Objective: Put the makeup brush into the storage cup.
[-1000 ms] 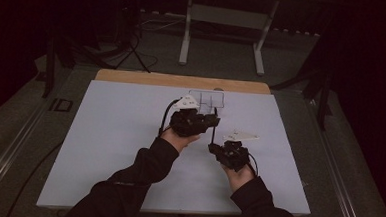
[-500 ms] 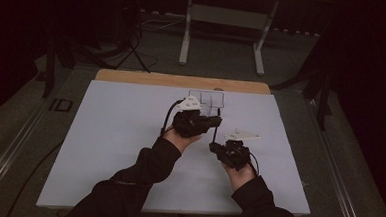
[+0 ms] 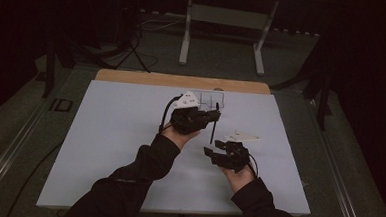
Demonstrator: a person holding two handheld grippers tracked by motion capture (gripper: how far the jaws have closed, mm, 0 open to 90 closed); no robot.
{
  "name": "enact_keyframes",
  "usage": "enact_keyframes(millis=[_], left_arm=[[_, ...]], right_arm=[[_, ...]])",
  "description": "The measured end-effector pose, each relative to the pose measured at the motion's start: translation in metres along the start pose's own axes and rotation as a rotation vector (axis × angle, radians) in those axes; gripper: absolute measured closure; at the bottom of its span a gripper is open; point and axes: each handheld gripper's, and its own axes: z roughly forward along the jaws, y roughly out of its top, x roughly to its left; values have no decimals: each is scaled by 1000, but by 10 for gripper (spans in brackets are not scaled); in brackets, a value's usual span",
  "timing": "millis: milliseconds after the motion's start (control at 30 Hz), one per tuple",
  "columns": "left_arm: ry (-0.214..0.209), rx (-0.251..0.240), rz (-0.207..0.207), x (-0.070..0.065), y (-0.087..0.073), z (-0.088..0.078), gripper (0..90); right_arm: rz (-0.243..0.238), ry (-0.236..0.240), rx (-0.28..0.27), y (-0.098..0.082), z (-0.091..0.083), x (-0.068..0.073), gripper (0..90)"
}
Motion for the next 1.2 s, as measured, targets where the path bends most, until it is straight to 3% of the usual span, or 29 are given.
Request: enact_keyframes(millis=[100, 233, 400, 500, 600, 867, 1000, 1200], left_arm=[[9, -15, -5, 3, 5, -4, 869], [15, -25, 1, 6, 11, -8, 869], [33, -49, 1, 13, 21, -15, 869], [39, -56, 0, 19, 26, -18, 868], [55, -57, 8, 23, 29, -21, 869], [69, -68, 9, 30, 40, -26, 868], [83, -71, 30, 34, 47, -25, 868], [98, -88, 52, 42, 59, -25, 868]], right_arm=[[1, -12, -9, -1, 0, -1, 320], [-6, -33, -1, -3, -2, 0, 121], [-5, -43, -3, -7, -6, -3, 106], [4, -39, -41, -7, -11, -6, 108], [-16, -59, -83, -7, -18, -5, 108], [-19, -105, -127, -12, -29, -11, 109], [4, -108, -153, -11, -32, -15, 108], [-2, -113, -156, -11, -32, -14, 109]])
